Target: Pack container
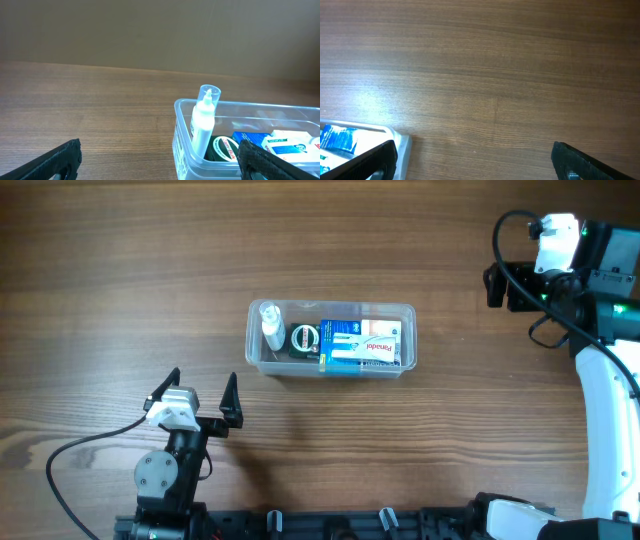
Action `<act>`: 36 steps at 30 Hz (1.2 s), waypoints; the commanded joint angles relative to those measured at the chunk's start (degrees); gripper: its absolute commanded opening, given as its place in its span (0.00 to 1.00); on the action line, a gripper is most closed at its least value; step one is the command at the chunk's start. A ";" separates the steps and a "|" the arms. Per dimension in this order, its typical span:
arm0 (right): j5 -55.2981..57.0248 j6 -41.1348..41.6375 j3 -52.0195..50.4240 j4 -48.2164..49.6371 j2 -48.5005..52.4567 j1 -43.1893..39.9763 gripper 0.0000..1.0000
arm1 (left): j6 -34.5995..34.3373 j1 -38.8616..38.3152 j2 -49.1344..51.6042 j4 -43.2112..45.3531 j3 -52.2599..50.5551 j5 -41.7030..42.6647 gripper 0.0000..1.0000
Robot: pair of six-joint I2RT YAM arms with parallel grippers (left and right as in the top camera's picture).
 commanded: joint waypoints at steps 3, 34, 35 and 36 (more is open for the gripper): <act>-0.96 -0.61 0.07 0.13 0.44 -0.02 1.00 | 0.90 0.42 -0.61 -0.20 -0.37 -0.11 1.00; -15.52 5.40 -58.25 46.86 -77.07 11.15 1.00 | 0.90 0.42 -0.61 -0.20 -0.37 -0.11 1.00; -13.40 7.93 -60.06 50.71 -77.15 11.15 1.00 | 0.90 0.42 -0.61 -0.20 -0.37 -0.11 1.00; -9.27 12.96 -61.81 53.68 -77.20 11.15 1.00 | 0.90 0.42 -0.61 -0.20 -0.37 -0.11 1.00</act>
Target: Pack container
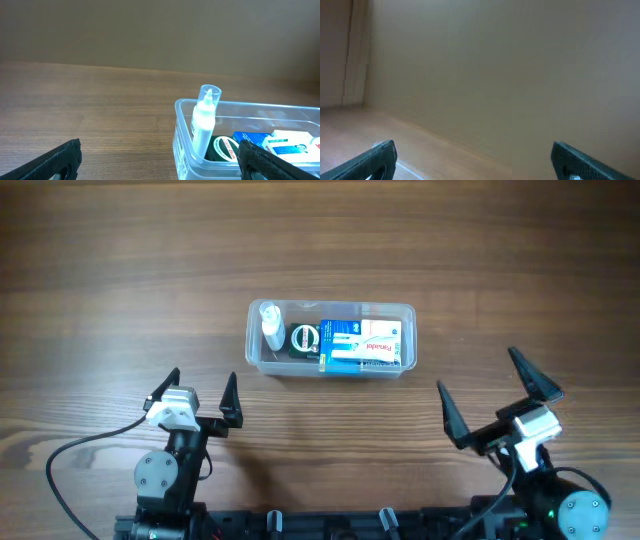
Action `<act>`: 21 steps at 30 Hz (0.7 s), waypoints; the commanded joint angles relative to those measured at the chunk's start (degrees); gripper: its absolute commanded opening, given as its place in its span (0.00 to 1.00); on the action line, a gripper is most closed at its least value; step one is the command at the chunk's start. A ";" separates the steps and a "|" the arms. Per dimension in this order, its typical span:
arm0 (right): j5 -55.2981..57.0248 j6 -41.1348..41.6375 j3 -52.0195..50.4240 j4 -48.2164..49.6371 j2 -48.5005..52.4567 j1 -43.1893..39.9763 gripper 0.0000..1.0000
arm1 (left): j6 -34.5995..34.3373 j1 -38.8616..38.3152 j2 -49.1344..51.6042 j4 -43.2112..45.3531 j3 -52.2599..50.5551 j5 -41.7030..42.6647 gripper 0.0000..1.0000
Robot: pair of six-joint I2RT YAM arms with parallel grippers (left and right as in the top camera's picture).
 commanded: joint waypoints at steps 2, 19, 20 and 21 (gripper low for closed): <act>13.14 18.84 -6.10 6.21 -1.16 0.33 1.00 | 0.90 0.42 -0.61 -0.15 -0.37 -0.13 1.00; 17.00 15.80 -17.42 -1.36 -3.56 0.33 1.00 | 0.90 0.42 -0.61 -0.15 -0.37 -0.11 1.00; 16.52 15.85 -17.42 -2.89 -3.56 0.33 1.00 | 0.90 0.42 -0.61 -0.15 -0.37 -0.11 1.00; 16.39 15.85 -17.40 -4.15 -3.56 0.33 1.00 | 0.90 0.42 -0.61 -0.15 -0.37 -0.11 1.00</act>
